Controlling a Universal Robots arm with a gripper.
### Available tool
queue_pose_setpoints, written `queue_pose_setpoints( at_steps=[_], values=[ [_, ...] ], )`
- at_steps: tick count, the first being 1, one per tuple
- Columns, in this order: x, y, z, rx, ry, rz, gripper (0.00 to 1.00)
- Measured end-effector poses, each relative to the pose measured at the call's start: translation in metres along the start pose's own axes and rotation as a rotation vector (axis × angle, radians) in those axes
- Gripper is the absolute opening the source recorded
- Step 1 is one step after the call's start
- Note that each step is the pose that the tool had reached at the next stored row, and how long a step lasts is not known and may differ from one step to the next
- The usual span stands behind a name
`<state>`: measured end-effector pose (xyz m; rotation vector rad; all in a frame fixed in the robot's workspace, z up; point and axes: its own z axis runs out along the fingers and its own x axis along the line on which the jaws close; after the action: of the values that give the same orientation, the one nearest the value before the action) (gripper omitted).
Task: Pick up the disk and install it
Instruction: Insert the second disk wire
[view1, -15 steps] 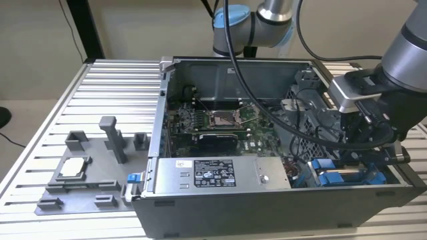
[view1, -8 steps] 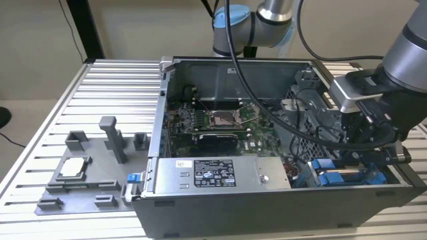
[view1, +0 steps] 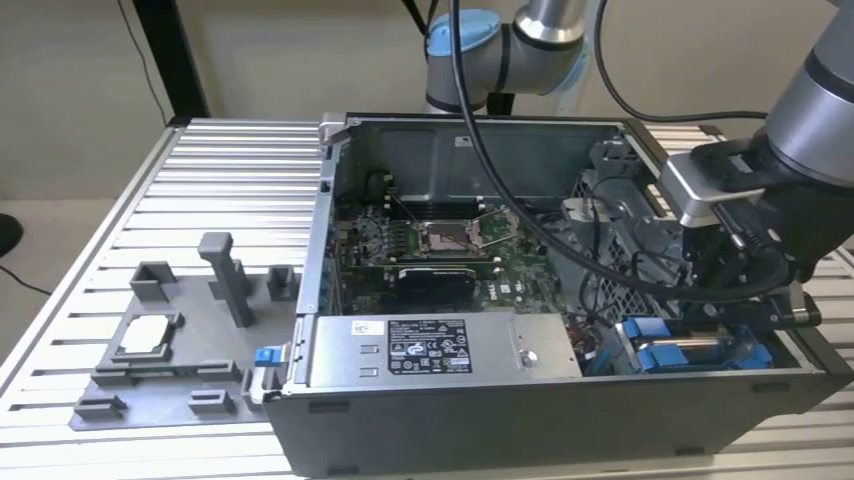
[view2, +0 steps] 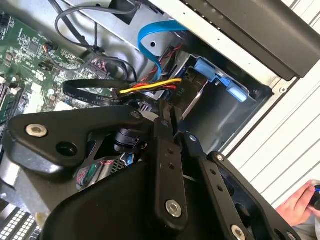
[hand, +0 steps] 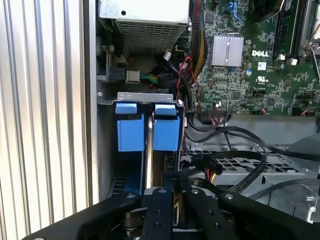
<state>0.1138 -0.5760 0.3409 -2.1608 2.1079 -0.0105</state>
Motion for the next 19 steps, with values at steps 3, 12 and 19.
queue_pose_setpoints(
  at_steps=[3,12,19],
  values=[
    [0.0007,0.0001,-0.0001,-0.0001,-0.0001,0.0,0.0],
    [0.0017,0.0003,0.0026,0.0,-0.0011,0.0,0.0],
    [0.0021,0.0007,0.0066,0.0,-0.0027,0.0,0.0]
  ],
)
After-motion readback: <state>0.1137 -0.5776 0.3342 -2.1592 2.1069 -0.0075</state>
